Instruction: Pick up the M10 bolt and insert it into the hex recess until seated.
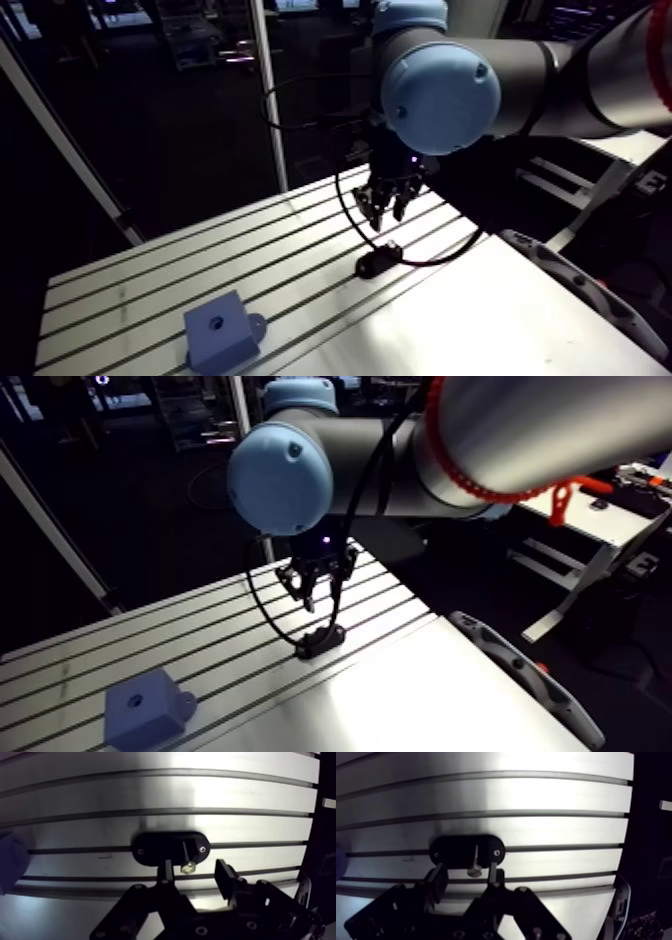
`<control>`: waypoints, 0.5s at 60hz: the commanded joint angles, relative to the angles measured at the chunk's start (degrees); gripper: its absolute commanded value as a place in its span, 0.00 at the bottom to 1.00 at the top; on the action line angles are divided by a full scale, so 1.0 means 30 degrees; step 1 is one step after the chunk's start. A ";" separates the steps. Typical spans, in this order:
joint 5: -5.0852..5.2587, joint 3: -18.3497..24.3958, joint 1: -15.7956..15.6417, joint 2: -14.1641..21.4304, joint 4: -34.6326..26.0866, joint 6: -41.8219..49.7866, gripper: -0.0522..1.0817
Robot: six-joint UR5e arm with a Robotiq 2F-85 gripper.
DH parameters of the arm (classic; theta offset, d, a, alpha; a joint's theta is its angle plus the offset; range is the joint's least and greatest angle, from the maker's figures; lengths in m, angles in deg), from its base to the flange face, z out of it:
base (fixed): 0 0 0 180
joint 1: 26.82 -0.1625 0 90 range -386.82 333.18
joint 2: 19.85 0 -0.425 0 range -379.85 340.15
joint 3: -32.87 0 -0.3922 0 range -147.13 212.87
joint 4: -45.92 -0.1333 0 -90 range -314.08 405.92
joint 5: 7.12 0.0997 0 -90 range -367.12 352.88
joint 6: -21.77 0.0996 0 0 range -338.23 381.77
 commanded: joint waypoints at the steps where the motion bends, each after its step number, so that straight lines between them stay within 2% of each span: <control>1: -0.0110 -0.0115 0.0017 -0.0078 0.0076 -0.0012 0.45; 30: -0.0110 -0.0117 0.0017 -0.0342 0.0076 -0.0042 0.45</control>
